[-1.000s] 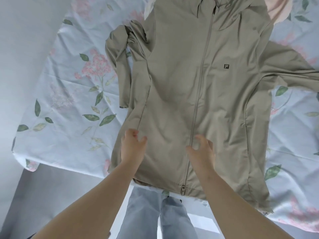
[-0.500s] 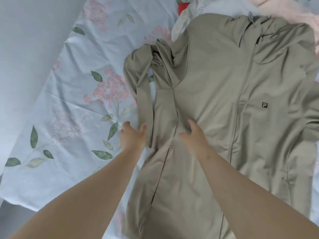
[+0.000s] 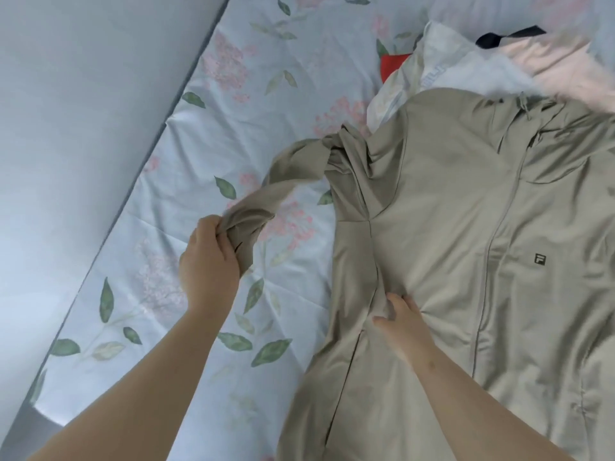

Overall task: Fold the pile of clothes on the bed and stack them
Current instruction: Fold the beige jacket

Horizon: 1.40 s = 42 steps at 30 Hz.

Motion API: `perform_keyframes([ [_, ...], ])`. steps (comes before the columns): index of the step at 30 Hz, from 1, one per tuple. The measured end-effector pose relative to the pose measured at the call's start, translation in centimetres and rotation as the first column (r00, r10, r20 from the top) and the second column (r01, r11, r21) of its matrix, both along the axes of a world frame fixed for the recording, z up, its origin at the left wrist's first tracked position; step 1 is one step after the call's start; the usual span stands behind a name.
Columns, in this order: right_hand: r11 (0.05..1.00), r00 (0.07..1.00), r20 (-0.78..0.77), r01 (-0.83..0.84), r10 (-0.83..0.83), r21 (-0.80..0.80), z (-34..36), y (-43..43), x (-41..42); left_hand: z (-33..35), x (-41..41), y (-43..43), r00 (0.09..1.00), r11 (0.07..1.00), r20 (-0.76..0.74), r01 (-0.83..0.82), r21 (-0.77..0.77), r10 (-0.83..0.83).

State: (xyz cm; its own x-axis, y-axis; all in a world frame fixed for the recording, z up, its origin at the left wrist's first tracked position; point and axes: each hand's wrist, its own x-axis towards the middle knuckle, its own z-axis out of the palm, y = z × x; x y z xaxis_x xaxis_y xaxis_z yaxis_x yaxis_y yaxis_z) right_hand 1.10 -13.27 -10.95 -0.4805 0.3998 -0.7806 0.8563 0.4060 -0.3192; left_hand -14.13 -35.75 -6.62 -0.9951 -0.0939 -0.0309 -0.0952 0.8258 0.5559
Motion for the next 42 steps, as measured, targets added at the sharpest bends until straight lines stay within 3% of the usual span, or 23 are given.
perform_keyframes([
  [2, 1.000, 0.999, 0.031, -0.012, 0.011, 0.018, 0.2, -0.5, -0.6, -0.6, 0.0, -1.3, 0.964, 0.945, 0.261, 0.139, -0.296, -0.060],
  [4, 1.000, 0.998, 0.052, 0.019, -0.019, 0.012, 0.2, -1.0, -1.4, -1.4, 0.2, -1.4, 0.888, 0.885, 0.457, 0.257, -0.387, -0.058],
  [7, 0.998, 0.996, 0.077, 0.035, -0.039, 0.051, 0.2, -1.5, -2.1, -2.3, 0.4, 0.0, 0.916, 0.877, 0.375, 0.293, -0.380, -0.144],
  [11, 0.995, 0.999, 0.019, -0.052, 0.050, 0.087, 0.1, -1.3, -3.2, -3.8, -1.3, 3.3, 0.909, 0.928, 0.332, 0.324, -0.186, -0.251],
  [17, 0.996, 0.998, -0.041, -0.043, 0.046, 0.073, -1.0, -0.6, -5.0, -6.3, -5.7, 7.6, 0.899, 0.982, 0.406, 0.110, 0.153, -0.164],
  [20, 0.997, 0.998, -0.011, -0.055, 0.056, 0.059, -1.6, -0.7, -5.1, -6.2, -7.6, 7.2, 0.954, 0.996, 0.292, 0.041, 0.081, -0.063],
  [23, 0.997, 0.996, 0.045, -0.072, 0.070, 0.039, -2.1, -1.1, -5.0, -4.5, -10.0, 4.6, 0.954, 0.948, 0.076, -0.298, 0.111, 0.291],
  [25, 0.994, 0.989, 0.116, -0.096, 0.089, 0.055, -2.5, -1.5, -5.4, -3.3, -11.2, 2.4, 0.912, 0.898, 0.002, -0.404, 0.175, 0.410],
  [29, 0.989, 0.969, 0.220, -0.132, 0.115, 0.062, -2.6, -1.9, -6.5, -3.2, -11.4, -1.1, 0.926, 0.932, 0.173, -0.353, 0.079, 0.336],
  [33, 0.988, 0.956, 0.255, -0.154, 0.143, 0.025, -2.1, -1.5, -7.0, -4.5, -9.4, -2.2, 0.881, 0.890, 0.193, -0.450, 0.066, 0.431],
  [36, 0.990, 0.956, 0.258, -0.142, 0.138, -0.003, -1.8, -1.2, -7.4, -5.7, -8.6, -2.2, 0.898, 0.938, 0.286, -0.285, -0.198, 0.333],
  [38, 0.992, 0.958, 0.258, -0.128, 0.129, -0.022, -1.6, -1.0, -7.5, -6.0, -9.3, -2.7, 0.888, 0.923, 0.333, -0.207, -0.324, 0.316],
  [40, 0.992, 0.960, 0.251, -0.123, 0.125, -0.026, -1.5, -0.9, -7.4, -5.7, -10.6, -3.6, 0.916, 0.920, 0.257, -0.217, -0.325, 0.307],
  [42, 0.992, 0.960, 0.252, -0.125, 0.124, -0.013, -1.5, -1.1, -7.3, -4.8, -12.1, -4.8, 0.974, 0.965, 0.140, -0.144, -0.221, 0.177],
])
